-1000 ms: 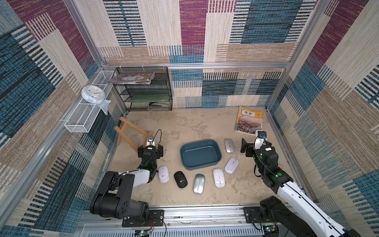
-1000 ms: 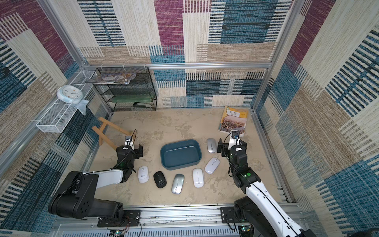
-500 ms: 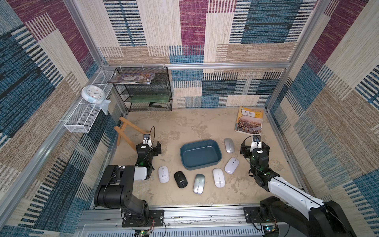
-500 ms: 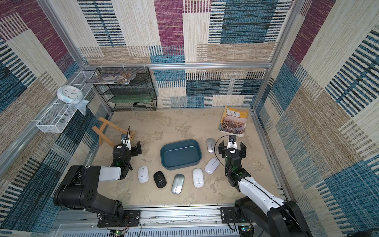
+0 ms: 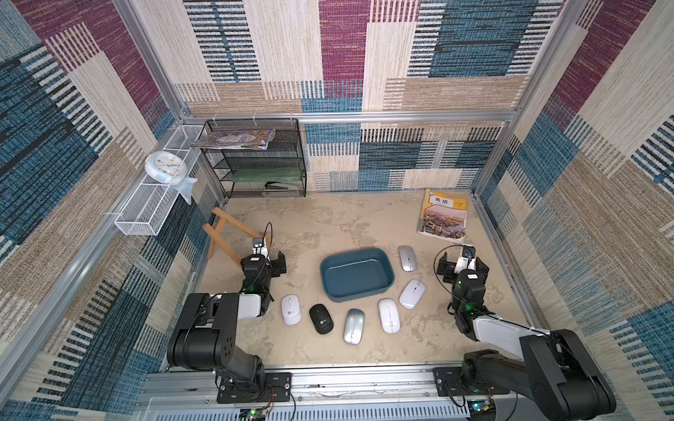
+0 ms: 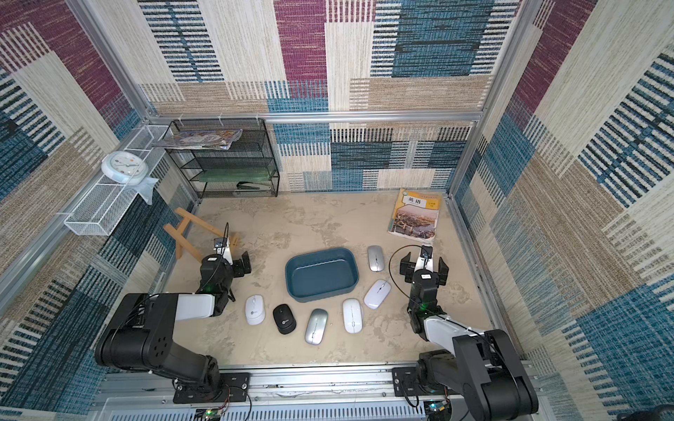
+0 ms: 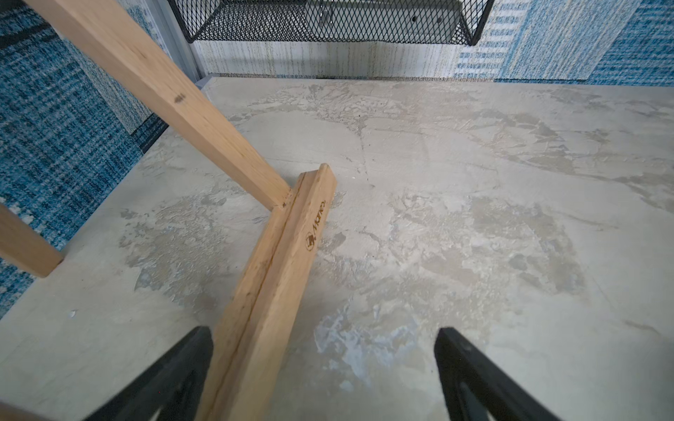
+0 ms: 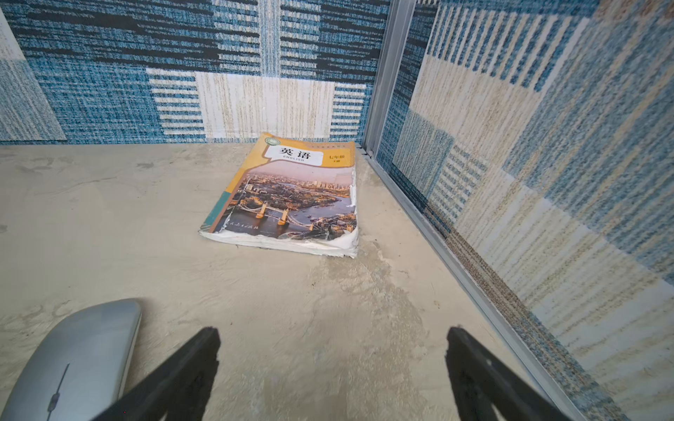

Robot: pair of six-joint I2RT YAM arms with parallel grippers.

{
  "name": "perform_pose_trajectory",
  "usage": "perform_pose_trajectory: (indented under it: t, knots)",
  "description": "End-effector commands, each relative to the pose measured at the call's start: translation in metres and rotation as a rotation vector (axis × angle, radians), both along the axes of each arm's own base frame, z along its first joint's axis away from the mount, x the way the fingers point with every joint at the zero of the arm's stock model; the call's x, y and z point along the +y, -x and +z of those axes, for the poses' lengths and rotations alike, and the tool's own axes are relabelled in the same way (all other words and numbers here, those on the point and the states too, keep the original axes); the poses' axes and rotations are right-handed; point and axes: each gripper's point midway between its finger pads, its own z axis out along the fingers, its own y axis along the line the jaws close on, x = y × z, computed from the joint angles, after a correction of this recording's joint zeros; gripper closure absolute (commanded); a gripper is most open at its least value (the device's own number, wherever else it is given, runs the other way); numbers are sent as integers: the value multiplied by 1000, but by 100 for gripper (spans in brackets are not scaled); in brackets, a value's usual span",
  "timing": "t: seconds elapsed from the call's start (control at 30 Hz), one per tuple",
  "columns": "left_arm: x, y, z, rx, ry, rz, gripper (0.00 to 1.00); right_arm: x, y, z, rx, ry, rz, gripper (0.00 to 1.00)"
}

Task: Take out the mouse from the storage box
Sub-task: Reset both arms

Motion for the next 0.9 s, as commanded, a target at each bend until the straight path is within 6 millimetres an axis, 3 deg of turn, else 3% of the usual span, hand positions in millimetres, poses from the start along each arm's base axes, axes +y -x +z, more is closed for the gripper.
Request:
perform_pose_trajectory:
  t: [0.0, 0.33, 0.5, 0.87]
  knots:
    - [2, -2, 5, -19, 5, 12, 1, 7, -8, 20, -97, -10, 59, 1]
    - [3, -2, 6, -21, 6, 14, 1, 20, -22, 25, -132, -2, 206, 1]
    - [2, -2, 6, -21, 7, 13, 1, 25, -40, -1, -97, -31, 268, 1]
    - [2, -2, 5, -17, 11, 10, 1, 17, -43, -4, -76, -52, 230, 1]
